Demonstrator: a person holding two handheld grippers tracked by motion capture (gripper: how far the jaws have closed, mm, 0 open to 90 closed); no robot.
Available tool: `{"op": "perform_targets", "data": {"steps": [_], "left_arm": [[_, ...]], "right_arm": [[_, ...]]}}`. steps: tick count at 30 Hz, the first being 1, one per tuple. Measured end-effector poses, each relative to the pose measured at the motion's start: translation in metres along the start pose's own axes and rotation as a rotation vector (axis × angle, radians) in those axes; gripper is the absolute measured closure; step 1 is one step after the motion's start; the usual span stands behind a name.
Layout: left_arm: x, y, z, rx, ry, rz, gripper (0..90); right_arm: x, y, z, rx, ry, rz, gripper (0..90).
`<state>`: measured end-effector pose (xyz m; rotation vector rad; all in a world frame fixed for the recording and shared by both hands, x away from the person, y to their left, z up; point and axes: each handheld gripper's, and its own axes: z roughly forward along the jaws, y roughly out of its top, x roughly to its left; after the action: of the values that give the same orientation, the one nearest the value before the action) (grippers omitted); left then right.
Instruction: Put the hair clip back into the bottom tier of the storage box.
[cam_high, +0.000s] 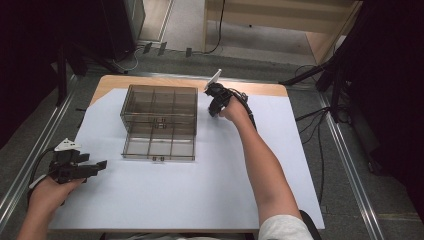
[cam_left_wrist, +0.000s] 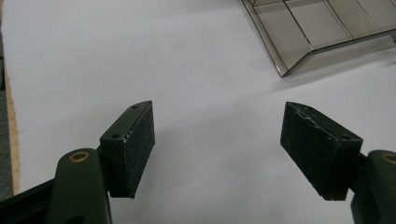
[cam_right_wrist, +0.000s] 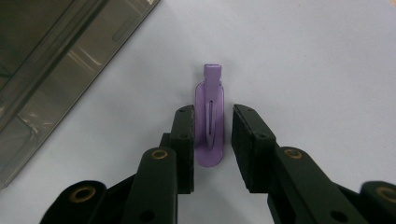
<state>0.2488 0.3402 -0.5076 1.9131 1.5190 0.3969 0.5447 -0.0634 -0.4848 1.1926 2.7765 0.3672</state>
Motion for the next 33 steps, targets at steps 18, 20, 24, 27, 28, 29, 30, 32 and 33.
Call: {"op": "perform_targets", "data": {"steps": [18, 20, 24, 27, 28, 29, 30, 32, 33], "left_arm": [[0.004, 0.008, 0.009, -0.007, -0.034, -0.03, 27.5], [0.004, 0.008, 0.009, -0.006, -0.035, -0.028, 27.5], [0.003, 0.008, 0.009, -0.005, -0.035, -0.023, 27.5], [0.003, 0.009, 0.009, -0.006, -0.028, -0.017, 27.7], [0.002, 0.009, 0.009, -0.003, -0.025, -0.013, 27.8], [0.001, 0.009, 0.009, -0.004, -0.026, -0.01, 27.8], [0.001, 0.009, 0.009, -0.004, -0.024, -0.006, 27.8], [0.0, 0.009, 0.009, -0.004, -0.025, -0.005, 27.8], [0.0, 0.009, 0.009, -0.005, -0.024, -0.005, 27.8]], "right_arm": [[-0.007, -0.008, -0.001, -0.057, 0.019, 0.043, 77.7], [-0.007, -0.008, -0.002, -0.054, 0.024, 0.05, 77.7], [-0.008, -0.011, -0.004, -0.045, 0.036, 0.069, 77.7], [-0.008, -0.016, -0.009, -0.074, 0.061, 0.077, 77.7], [-0.006, -0.016, -0.013, -0.071, 0.058, 0.085, 77.7], [-0.006, -0.017, -0.015, -0.081, 0.058, 0.078, 77.7], [-0.005, -0.018, -0.018, -0.085, 0.063, 0.075, 77.7], [-0.005, -0.02, -0.022, -0.093, 0.063, 0.067, 77.7], [-0.005, -0.022, -0.024, -0.09, 0.067, 0.076, 77.7]]}}
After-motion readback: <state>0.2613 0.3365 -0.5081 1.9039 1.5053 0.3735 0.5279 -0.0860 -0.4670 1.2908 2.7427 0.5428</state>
